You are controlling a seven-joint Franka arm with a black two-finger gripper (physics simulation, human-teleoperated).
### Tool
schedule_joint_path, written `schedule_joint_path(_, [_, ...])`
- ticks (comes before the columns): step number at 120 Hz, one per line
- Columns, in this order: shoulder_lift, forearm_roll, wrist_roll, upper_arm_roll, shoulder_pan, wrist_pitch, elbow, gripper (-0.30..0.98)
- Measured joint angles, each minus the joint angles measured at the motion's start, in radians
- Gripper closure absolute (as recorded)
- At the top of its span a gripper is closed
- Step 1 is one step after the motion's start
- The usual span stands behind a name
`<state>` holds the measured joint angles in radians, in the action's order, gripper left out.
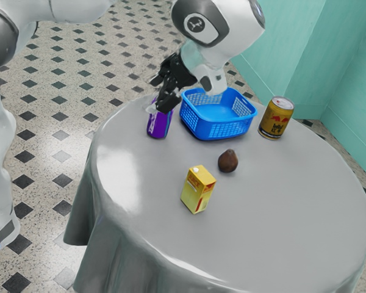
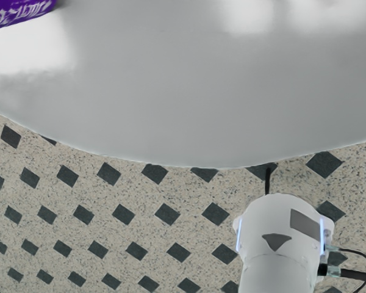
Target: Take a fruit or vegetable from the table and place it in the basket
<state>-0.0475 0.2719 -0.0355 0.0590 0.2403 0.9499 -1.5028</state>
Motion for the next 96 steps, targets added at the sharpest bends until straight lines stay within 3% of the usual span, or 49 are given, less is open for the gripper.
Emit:
schedule_joint_path(25, [0.129,0.011,-0.015,0.001,-0.068,0.346,0.051,0.00])
schedule_joint_path(45, [0.202,-0.140,0.036,-0.001,-0.277,0.646,-0.001,0.00])
schedule_joint_path(67, [0.233,-0.250,0.100,-0.005,-0.183,0.925,-0.056,0.00])
schedule_joint_path(96, [0.270,-0.356,0.155,-0.071,-0.187,1.062,-0.118,0.00])
